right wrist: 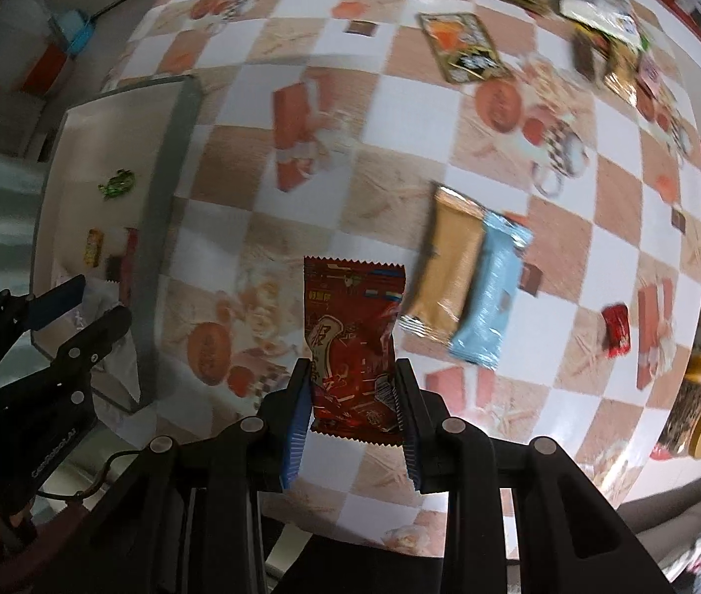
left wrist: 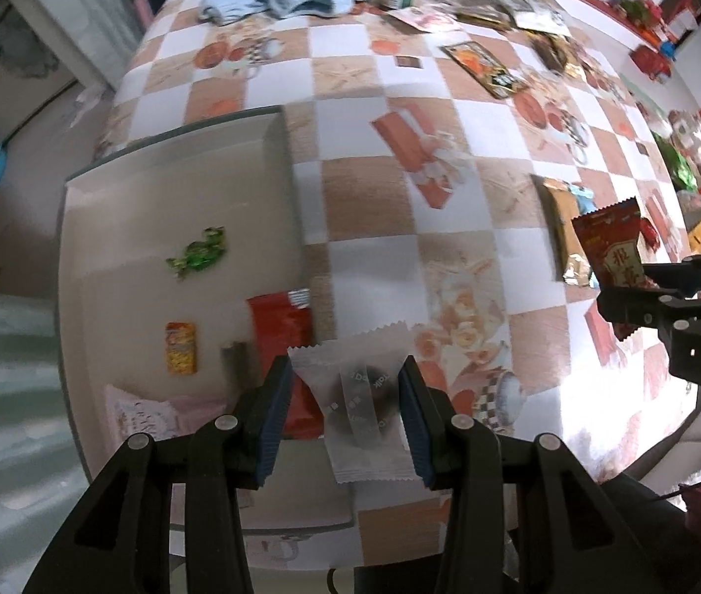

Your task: Organize snacks

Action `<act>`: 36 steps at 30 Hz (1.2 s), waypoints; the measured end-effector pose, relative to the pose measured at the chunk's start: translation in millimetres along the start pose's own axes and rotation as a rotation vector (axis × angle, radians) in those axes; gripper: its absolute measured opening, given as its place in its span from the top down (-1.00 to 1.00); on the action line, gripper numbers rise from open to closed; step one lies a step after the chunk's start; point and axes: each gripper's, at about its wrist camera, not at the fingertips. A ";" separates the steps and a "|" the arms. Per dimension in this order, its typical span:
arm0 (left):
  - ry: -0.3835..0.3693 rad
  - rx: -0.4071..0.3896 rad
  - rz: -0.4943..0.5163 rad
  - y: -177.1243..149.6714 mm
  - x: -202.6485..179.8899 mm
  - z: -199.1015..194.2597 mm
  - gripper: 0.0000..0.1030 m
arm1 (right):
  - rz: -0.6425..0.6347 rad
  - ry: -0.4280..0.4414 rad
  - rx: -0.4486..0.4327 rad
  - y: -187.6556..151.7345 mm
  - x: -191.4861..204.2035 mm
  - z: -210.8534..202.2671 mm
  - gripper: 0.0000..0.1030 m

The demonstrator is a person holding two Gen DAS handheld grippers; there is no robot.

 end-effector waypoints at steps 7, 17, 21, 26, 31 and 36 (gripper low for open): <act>0.009 0.003 -0.057 -5.9 26.8 3.7 0.10 | -0.072 -0.002 0.012 13.7 32.1 7.5 0.35; 0.021 0.015 -0.131 -19.3 59.2 9.1 0.10 | -0.165 0.003 0.028 26.0 76.9 18.1 0.35; 0.028 0.022 -0.157 -24.9 69.9 11.1 0.10 | -0.196 0.006 0.031 30.5 91.7 22.8 0.35; 0.035 0.030 -0.189 -31.1 82.5 14.1 0.10 | -0.234 0.012 0.037 35.7 110.4 28.6 0.35; 0.040 0.045 -0.225 -37.9 94.9 18.8 0.10 | -0.275 0.016 0.048 39.2 130.6 34.0 0.35; 0.043 0.063 -0.254 -43.0 104.9 23.7 0.10 | -0.310 0.020 0.064 42.6 148.1 41.9 0.35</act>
Point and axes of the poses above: each gripper's, at about its wrist camera, not at the fingertips, and z roughly the way its jaws point, x to its left, y to its top, and after that the axes turned 13 degrees about y, right-handed
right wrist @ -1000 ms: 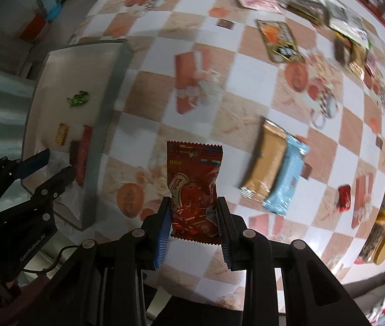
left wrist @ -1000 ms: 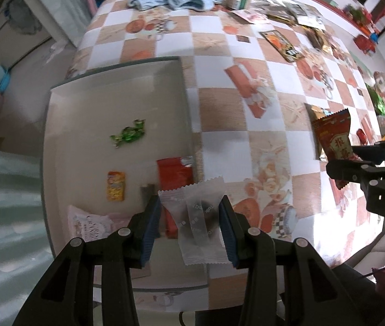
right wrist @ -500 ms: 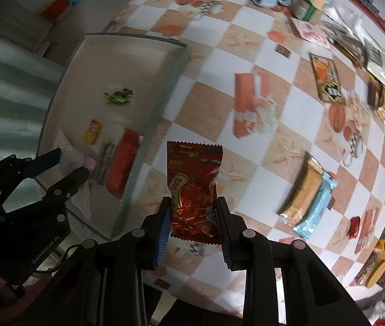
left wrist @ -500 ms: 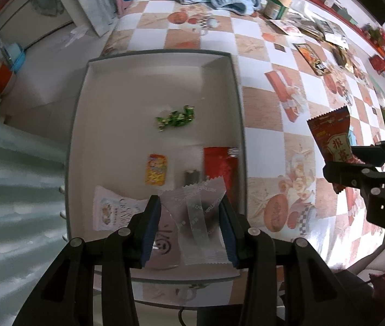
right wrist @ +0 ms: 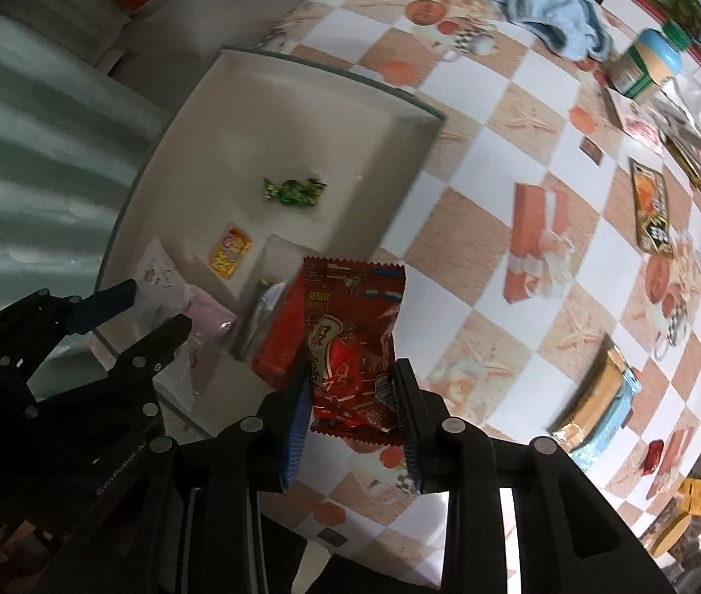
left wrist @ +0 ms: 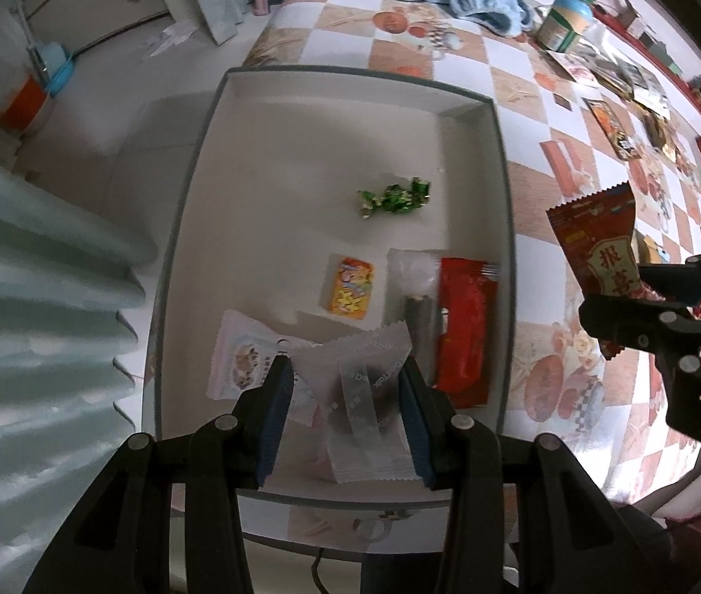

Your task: Organize snacks

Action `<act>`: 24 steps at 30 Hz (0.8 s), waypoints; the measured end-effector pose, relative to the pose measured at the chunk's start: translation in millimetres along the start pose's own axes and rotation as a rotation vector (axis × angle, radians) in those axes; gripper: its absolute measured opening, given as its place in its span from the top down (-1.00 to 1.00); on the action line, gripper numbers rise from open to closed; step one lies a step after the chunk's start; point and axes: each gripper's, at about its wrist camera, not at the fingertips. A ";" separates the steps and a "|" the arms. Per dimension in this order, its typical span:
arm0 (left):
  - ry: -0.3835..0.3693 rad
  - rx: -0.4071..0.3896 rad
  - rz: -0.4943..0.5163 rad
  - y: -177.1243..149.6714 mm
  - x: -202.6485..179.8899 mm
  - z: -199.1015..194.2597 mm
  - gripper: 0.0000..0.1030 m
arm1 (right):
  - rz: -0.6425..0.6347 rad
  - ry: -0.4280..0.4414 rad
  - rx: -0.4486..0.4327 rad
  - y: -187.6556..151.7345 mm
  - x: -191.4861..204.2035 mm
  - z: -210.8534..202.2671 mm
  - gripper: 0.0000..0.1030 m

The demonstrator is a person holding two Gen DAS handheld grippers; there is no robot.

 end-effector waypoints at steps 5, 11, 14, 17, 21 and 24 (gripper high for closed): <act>0.003 0.013 -0.022 2.0 8.3 5.3 0.10 | -0.021 0.001 0.012 6.8 10.0 5.2 0.35; 0.002 0.028 -0.038 8.2 15.5 13.2 0.10 | -0.029 0.007 0.019 18.2 14.0 10.0 0.35; 0.002 0.036 -0.045 11.1 16.8 17.2 0.10 | -0.034 0.006 0.023 25.9 16.4 13.0 0.35; 0.004 0.037 -0.049 14.2 16.9 19.7 0.10 | -0.033 0.008 0.027 33.5 18.0 16.9 0.35; 0.005 0.041 -0.056 18.5 17.9 23.4 0.10 | -0.025 0.018 0.038 43.3 18.9 24.8 0.35; 0.004 0.049 -0.061 20.5 19.0 26.3 0.10 | -0.018 0.024 0.044 50.7 19.0 29.7 0.35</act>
Point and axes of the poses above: each gripper's, at about its wrist camera, not at the fingertips, and z roughly the way its jaws point, x to its left, y to its top, and after that the axes turned 13 degrees about y, right-handed
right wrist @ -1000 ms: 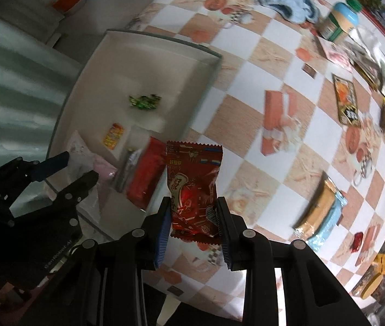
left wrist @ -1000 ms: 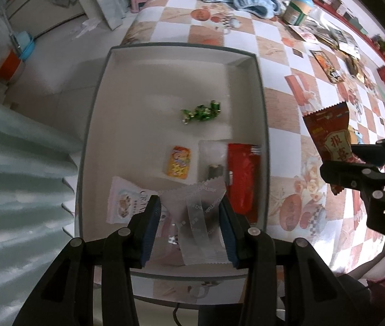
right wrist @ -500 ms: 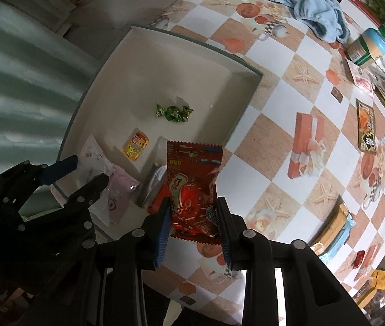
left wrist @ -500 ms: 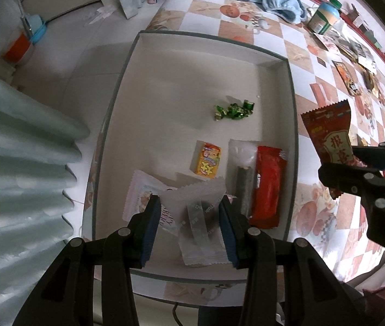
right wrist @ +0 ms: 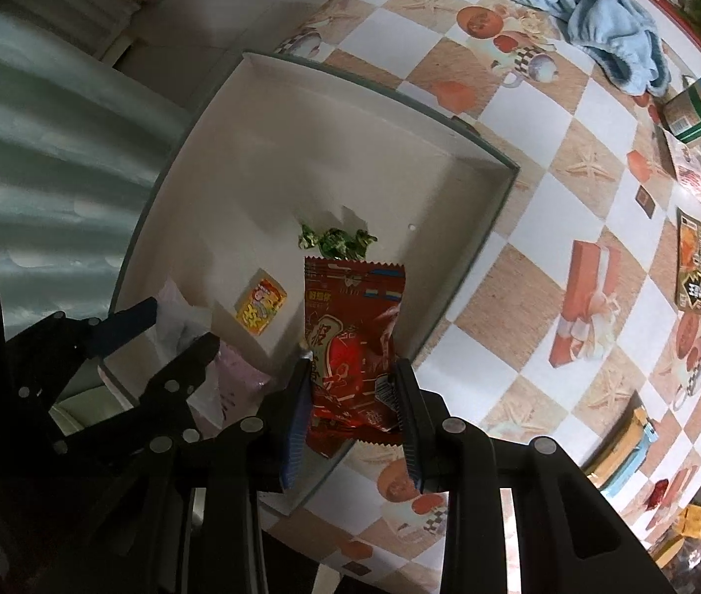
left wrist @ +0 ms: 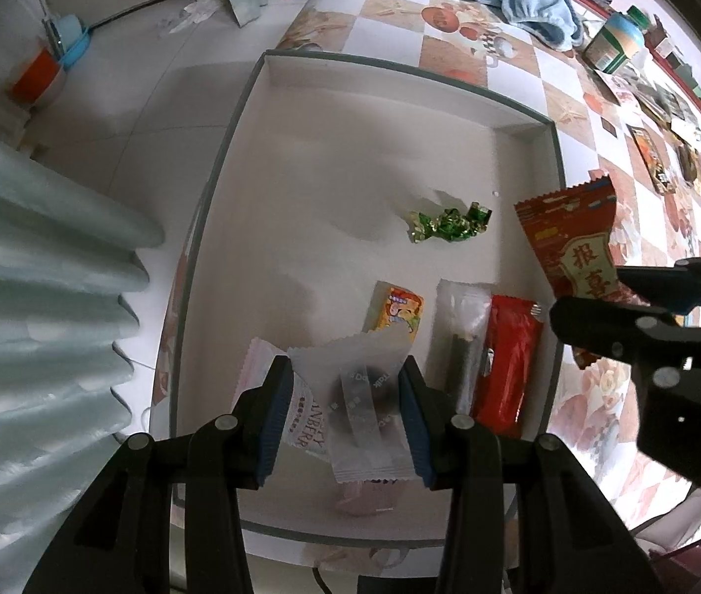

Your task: Organize snacks

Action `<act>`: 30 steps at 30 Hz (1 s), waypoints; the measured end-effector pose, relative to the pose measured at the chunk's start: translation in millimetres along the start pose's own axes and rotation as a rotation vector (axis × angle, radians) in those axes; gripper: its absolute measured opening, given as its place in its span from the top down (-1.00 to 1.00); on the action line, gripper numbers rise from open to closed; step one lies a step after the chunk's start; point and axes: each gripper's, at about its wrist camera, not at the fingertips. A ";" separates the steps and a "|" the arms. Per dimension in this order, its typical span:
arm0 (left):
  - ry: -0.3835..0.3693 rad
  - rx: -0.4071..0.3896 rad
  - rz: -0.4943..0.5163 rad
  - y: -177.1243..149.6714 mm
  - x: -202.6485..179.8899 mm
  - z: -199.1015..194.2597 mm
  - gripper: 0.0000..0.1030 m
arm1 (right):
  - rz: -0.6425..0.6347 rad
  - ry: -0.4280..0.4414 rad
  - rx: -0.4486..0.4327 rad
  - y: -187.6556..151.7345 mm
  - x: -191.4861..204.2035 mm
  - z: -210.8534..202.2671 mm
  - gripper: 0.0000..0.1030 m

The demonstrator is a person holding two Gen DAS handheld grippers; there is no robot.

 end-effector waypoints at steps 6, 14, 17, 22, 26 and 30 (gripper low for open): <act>0.005 0.017 0.007 2.3 -2.0 7.2 0.10 | 0.006 0.011 0.011 9.0 0.2 6.9 0.35; 0.009 0.020 0.015 5.1 -2.0 13.0 0.08 | 0.020 0.017 0.020 22.8 1.5 19.5 0.34; 0.010 0.015 0.020 4.3 -1.5 12.1 -0.17 | 0.023 0.012 0.024 24.1 -0.2 19.7 0.34; 0.015 -0.005 0.011 3.9 0.0 8.3 -0.50 | 0.034 -0.001 0.001 23.4 -5.6 16.1 -0.37; 0.032 -0.002 0.024 2.4 -3.6 7.7 -0.54 | 0.047 0.001 0.000 22.6 -11.5 12.0 -0.37; 0.045 -0.012 0.036 0.1 -8.9 2.8 -0.54 | 0.078 0.006 -0.011 17.7 -21.8 7.4 -0.90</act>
Point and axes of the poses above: each gripper's, at about its wrist camera, not at the fingertips, and z roughly the way its jaws point, x to its left, y to its top, and after that the axes turned 13 degrees about y, right-handed
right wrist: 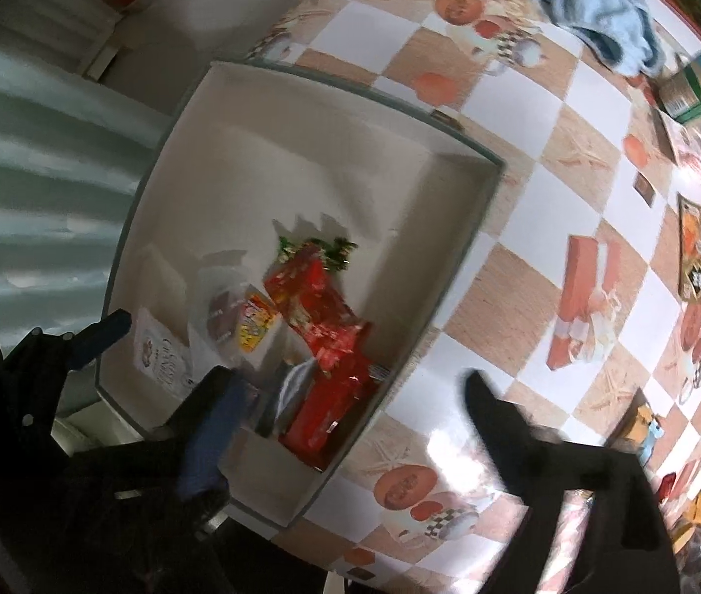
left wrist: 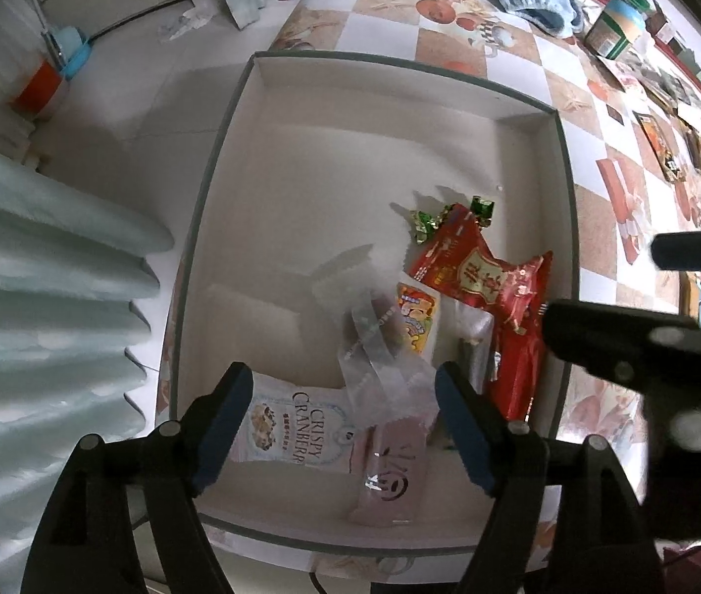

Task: Organize snacks
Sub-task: 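Open both tools to drop the clear and red packets into the tray, then move both tools back over the tan and blue bars and red candy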

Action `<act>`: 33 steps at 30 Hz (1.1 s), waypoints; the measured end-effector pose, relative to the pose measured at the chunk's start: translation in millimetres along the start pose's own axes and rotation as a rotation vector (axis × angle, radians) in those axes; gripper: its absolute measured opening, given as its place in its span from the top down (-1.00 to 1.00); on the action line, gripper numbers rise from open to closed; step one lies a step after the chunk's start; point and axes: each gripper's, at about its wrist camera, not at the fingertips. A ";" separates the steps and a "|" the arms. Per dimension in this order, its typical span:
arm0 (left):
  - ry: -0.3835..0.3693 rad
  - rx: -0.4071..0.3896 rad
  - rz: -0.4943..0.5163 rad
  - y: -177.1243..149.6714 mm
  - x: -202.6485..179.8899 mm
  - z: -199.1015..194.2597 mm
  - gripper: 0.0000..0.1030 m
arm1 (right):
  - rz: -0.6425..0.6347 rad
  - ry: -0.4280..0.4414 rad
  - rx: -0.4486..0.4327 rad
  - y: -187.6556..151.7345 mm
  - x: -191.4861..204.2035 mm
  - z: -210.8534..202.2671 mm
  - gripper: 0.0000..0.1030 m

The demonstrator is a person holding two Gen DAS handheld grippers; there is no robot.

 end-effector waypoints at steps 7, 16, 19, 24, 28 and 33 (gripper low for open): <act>0.017 -0.022 0.030 -6.5 -16.3 -14.6 -0.55 | 0.109 -0.005 -0.003 -20.7 -45.0 -10.2 -0.90; 0.012 -0.038 0.105 -10.5 -36.1 -26.6 -0.55 | 0.265 0.000 0.019 -68.7 -105.1 -10.6 -0.99; 0.014 -0.044 0.137 -7.3 -46.0 -28.4 -0.55 | 0.306 0.005 0.020 -89.4 -123.8 -9.1 -0.99; 0.015 -0.056 0.193 -1.5 -66.1 -33.4 -0.55 | 0.387 0.018 0.007 -121.3 -154.8 -12.3 -0.99; 0.012 -0.065 0.241 -2.3 -84.4 -41.6 -0.55 | 0.449 0.028 -0.007 -148.6 -184.6 -18.4 -0.99; 0.001 -0.071 0.303 -2.3 -113.4 -47.5 -0.55 | 0.538 0.036 -0.020 -171.9 -210.6 -22.2 -0.98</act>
Point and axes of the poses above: each gripper's, at about its wrist camera, not at the fingertips, and z roughly the way its jaws point, x to its left, y to its top, and after that the axes turned 13 degrees about y, right-handed
